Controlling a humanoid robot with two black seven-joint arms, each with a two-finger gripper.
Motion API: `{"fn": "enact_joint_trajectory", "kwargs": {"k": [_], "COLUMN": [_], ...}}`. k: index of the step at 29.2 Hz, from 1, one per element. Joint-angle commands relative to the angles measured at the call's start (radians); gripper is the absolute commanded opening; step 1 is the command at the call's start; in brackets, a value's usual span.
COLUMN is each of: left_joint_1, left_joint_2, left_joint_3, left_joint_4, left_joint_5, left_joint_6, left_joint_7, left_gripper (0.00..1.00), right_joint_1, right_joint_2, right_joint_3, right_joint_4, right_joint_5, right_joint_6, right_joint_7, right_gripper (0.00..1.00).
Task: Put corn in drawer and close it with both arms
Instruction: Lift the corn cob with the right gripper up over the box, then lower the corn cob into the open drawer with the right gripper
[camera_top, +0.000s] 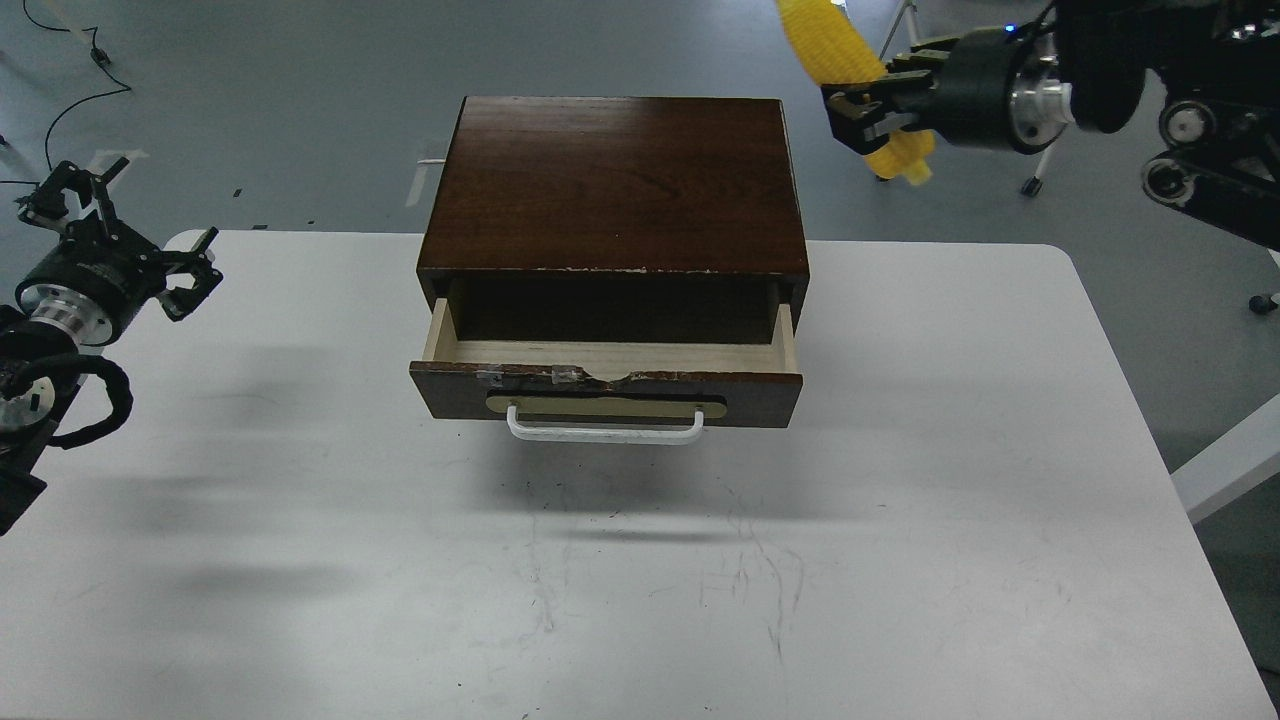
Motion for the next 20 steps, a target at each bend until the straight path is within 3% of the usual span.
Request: {"fn": "enact_joint_trajectory", "kwargs": {"k": [1,4,12,16,18,19,20], "left_joint_1": [-0.004,-0.004,-0.001,-0.001,-0.001,-0.002,-0.002], "left_joint_2": [-0.004,-0.005,-0.034,-0.038,-0.036,-0.036,-0.036], "left_joint_3": [-0.024,-0.030,-0.050,-0.050,-0.050,-0.050,-0.050], "left_joint_4": [0.001,0.001,-0.010,-0.010,-0.010,-0.010,-0.010], "left_joint_5": [-0.003,-0.003,-0.007,-0.007,-0.007,-0.006,-0.007], "left_joint_6": [0.000,0.000,0.000,0.000,0.000,0.000,0.000], "left_joint_7": [-0.056,-0.093,-0.095,-0.093,-0.093,-0.093,-0.093], "left_gripper": [0.98,0.98,0.98,0.98,0.98,0.98,0.98], "right_joint_1": [0.003,0.011,0.013,-0.003,-0.007,-0.009,-0.009], "right_joint_2": [0.118,0.168,0.251,0.250,0.251,0.251,0.251], "right_joint_3": [-0.020,-0.071,-0.162,-0.168,-0.172,-0.172,-0.172], "right_joint_4": [0.002,0.009,0.006,-0.004,-0.009,-0.009,-0.009], "right_joint_5": [-0.120,-0.164,-0.252,-0.252,-0.250,-0.249,-0.246], "right_joint_6": [0.000,0.000,0.000,0.000,0.000,0.000,0.000], "right_joint_7": [0.025,0.037,0.045,0.044,0.044,0.044,0.045], "right_gripper": [0.01,0.01,0.03,0.19,0.23,0.34,0.38]}}
